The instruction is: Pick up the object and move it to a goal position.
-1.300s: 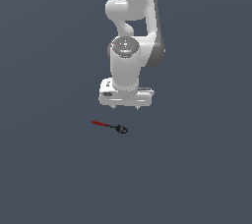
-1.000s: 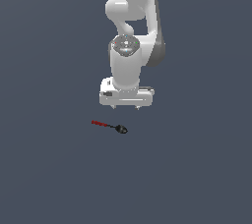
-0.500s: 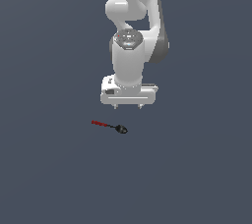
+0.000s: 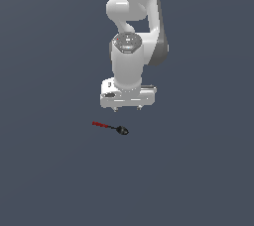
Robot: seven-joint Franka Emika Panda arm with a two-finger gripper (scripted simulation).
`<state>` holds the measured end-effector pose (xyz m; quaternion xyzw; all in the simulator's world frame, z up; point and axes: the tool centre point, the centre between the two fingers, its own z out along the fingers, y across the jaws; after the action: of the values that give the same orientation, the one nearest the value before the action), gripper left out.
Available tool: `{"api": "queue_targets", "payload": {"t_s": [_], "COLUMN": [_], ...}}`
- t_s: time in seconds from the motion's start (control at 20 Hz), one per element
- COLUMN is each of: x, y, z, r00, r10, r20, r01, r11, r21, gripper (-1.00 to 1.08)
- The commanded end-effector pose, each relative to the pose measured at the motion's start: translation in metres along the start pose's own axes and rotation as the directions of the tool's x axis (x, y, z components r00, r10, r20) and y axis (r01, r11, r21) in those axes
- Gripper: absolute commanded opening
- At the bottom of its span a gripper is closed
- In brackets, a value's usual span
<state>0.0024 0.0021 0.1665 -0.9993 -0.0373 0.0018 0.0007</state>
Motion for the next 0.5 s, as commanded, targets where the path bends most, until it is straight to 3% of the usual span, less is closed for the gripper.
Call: {"api": "queue_targets", "payload": {"t_s": [0.0,0.45], "x": [0.0,0.003], "y": [0.003,0.018], "z": [0.003,0.019], "r00": [0.999,0.974], "r10": [-0.035,-0.227], "r20": [0.001,0.005], "r01": [0.035,0.227], "r11": [0.999,0.974], "r21": [-0.002,-0.008], "gripper": [1.0,1.0]}}
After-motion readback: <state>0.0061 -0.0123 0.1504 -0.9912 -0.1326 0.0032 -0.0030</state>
